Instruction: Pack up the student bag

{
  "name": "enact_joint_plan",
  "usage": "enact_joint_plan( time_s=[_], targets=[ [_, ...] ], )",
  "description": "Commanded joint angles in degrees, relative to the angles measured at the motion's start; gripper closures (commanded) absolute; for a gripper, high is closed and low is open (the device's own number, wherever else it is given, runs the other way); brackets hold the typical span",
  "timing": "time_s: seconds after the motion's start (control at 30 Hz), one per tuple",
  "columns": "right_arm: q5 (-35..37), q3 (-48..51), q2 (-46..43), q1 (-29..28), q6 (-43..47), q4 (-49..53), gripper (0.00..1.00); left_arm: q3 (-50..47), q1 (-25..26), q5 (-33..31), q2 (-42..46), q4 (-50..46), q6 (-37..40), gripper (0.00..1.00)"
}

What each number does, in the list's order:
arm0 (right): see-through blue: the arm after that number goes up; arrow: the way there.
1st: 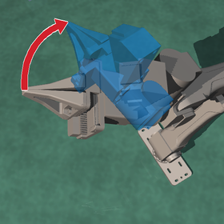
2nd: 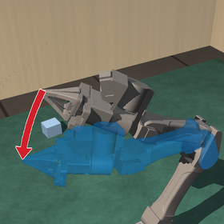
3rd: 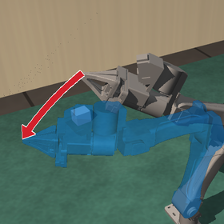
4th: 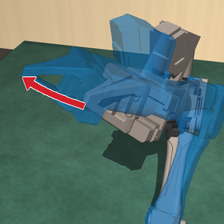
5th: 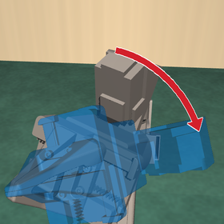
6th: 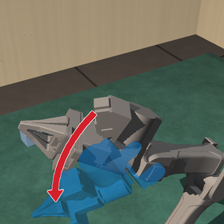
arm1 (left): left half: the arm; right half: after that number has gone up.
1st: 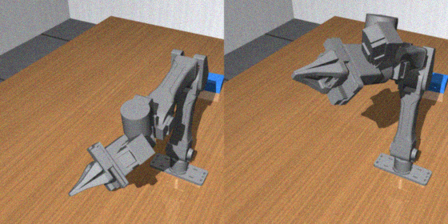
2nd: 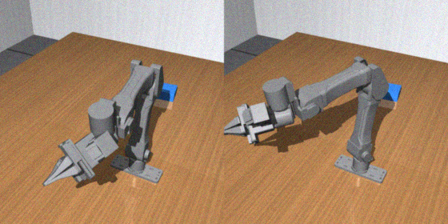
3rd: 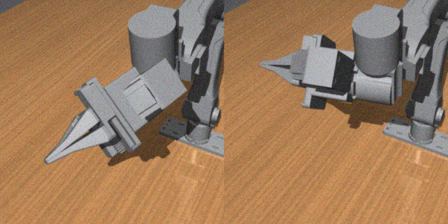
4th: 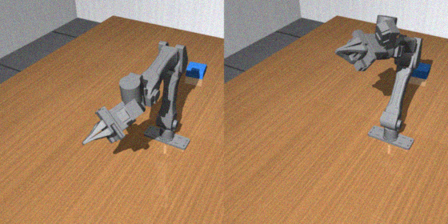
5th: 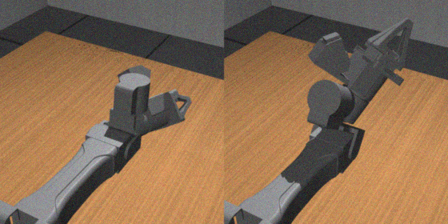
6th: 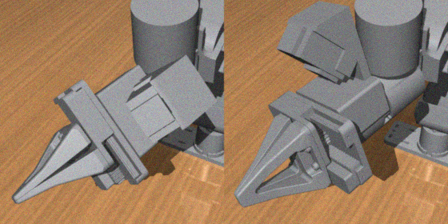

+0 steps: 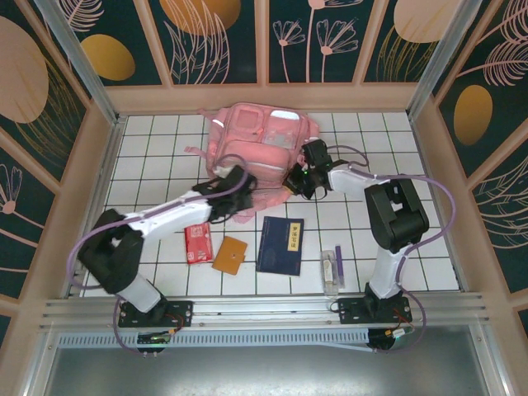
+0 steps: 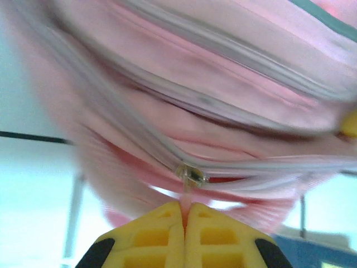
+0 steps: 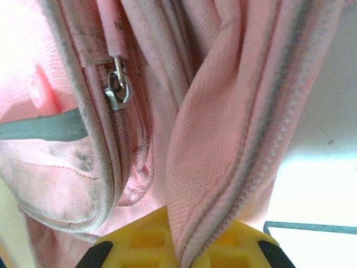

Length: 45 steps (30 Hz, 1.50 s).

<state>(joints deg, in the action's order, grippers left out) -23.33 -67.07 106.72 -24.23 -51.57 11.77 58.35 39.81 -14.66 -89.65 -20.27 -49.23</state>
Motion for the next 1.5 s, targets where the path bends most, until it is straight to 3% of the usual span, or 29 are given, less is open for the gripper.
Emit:
enact_joint_plan(
  time_s=[0.0,0.07,0.13,0.2,0.3,0.43,0.5,0.53,0.63,0.73,0.83,0.9,1.07,1.17,1.27,1.4,1.47],
  targets=[
    [0.1,-2.71,-1.7,5.86,7.92,2.43,1.0,-3.44,-5.56,-3.77,5.74,2.54,8.17,1.0],
    [-0.81,-2.37,-1.41,8.04,9.17,2.69,0.99,-5.87,-6.6,-2.94,7.69,4.89,13.25,1.0],
    [-1.58,-1.14,-1.57,9.22,10.07,1.69,0.84,-7.14,-6.77,1.53,8.89,7.91,18.15,1.0],
    [-2.9,-0.36,-2.29,9.55,10.27,2.02,0.65,-7.71,-6.72,10.31,8.95,11.37,21.19,1.0],
    [-2.44,1.84,-6.61,8.34,8.35,2.45,0.53,-7.63,-6.72,22.26,8.31,15.18,21.04,1.0],
    [13.8,7.0,-16.58,3.07,5.18,5.26,0.48,-7.78,-6.75,25.88,8.69,17.85,20.21,1.0],
    [18.99,9.17,-20.29,-1.08,11.26,1.55,0.47,-7.58,-6.68,23.81,8.95,16.43,22.7,1.0],
    [17.76,10.22,-21.28,-2.27,18.5,-1.97,0.47,-7.22,-6.69,20.88,8.94,14.86,23.77,0.98],
    [14.85,10.96,-22.96,-4.3,40.72,-7.68,0.49,-7.76,-6.85,11.75,9.22,12.3,25.94,0.57],
    [9.21,13.32,-24.29,-4.43,61.63,-13.62,0.5,-10.16,-8.44,7.17,9.32,13.79,25.9,0.43],
    [-1.37,15.04,-22.79,-4.42,76.56,-16.69,0.5,-11.64,-14.17,21.81,8.14,17.24,28.74,0.4],
    [-9.7,11.15,-18.28,-4.43,87.46,-11.06,0.5,-12.2,-16.8,31.54,7.07,18.55,31.03,0.39],
    [-14.79,-4.45,-3.51,-4.52,98.02,4.85,0.5,-12.0,-17.74,41.88,6.26,16.79,42.71,0.39],
    [-16.32,-9.6,2.32,-4.97,105.02,13.07,0.5,-12.69,-17.75,43.38,6.64,13.44,54.99,0.4],
    [-16.19,-13.13,6.36,-5.55,109.99,20.74,0.5,-14.23,-17.71,39.58,7.97,12.44,65.19,0.41],
    [-12.15,-12.1,8.14,-6.78,110.12,19.17,0.51,-16.62,-17.74,33.6,8.64,16.07,72.57,0.39],
    [-9.96,-12.37,8.92,-6.8,111.43,19.1,0.6,-17.14,-17.74,32.42,7.89,18.29,74.3,0.38]
  ],
)
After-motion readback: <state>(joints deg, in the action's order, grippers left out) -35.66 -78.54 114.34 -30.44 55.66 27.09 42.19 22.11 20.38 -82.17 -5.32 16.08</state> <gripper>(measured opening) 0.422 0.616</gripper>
